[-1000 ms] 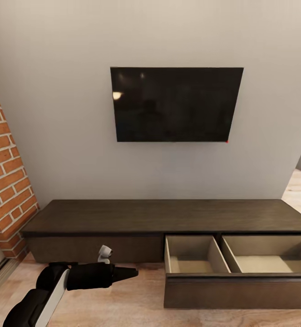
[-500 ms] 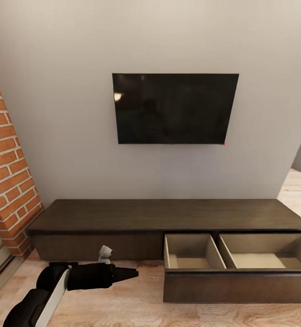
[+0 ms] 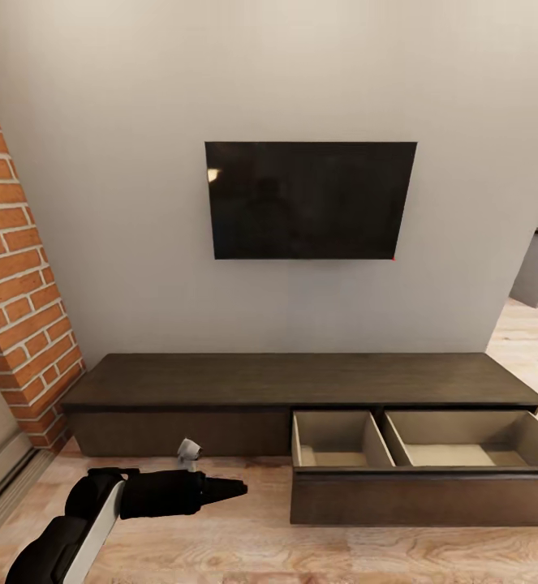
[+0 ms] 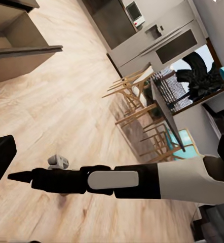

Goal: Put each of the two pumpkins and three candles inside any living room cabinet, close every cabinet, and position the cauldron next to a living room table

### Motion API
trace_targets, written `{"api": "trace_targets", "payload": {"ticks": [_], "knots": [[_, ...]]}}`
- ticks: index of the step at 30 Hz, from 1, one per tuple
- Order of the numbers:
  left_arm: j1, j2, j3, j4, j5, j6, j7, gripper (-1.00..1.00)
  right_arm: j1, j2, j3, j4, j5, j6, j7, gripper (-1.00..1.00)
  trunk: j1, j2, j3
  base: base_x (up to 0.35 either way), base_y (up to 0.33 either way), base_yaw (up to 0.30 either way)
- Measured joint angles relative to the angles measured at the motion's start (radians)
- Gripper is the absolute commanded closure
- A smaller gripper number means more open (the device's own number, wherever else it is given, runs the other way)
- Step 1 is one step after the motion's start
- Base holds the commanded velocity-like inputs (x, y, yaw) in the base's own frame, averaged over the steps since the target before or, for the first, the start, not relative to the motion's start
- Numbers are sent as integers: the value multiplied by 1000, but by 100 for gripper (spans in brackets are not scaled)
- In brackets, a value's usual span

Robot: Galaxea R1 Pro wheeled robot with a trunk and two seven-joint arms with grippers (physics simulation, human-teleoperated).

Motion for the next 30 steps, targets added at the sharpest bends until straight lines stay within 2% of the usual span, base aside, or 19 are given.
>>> {"api": "trace_targets", "payload": {"ticks": [5,9,14,16,17,18,20,23,26,30], "knots": [[0,-1,-2,8,0,0,5,-100,0,1,54,-2,-1,12,-2,-100,-20,35,16,-55,0,0],[3,-1,-16,24,-2,-2,51,-100,0,3,93,-2,-3,13,-4,-100,-35,63,28,-9,0,0],[12,2,-26,86,-3,-6,127,-100,0,3,104,-1,-3,12,-4,-100,-54,98,44,-1,0,0],[13,4,-25,155,-6,-11,186,-100,0,3,106,0,-2,12,-4,-100,-62,112,50,0,0,0],[14,4,-22,219,-11,-16,237,-100,0,2,106,0,-2,12,-4,-100,-66,119,53,0,0,0],[14,3,-18,288,-14,-36,294,-100,0,1,106,4,-3,12,-4,-100,-69,126,56,0,0,0],[14,2,-15,350,-11,-75,342,-100,0,1,106,8,-3,11,-4,-100,-77,140,63,0,0,0],[14,1,-11,464,-10,-195,431,-100,0,0,107,11,-4,12,-4,-100,-81,147,66,0,0,-27],[14,0,-5,536,-6,-260,486,-100,0,0,114,12,-5,12,-4,-100,-81,147,66,0,0,-57],[14,-1,49,581,-6,-311,540,-100,0,0,130,14,-7,7,-5,-100,-81,147,66,0,0,-173]]}}
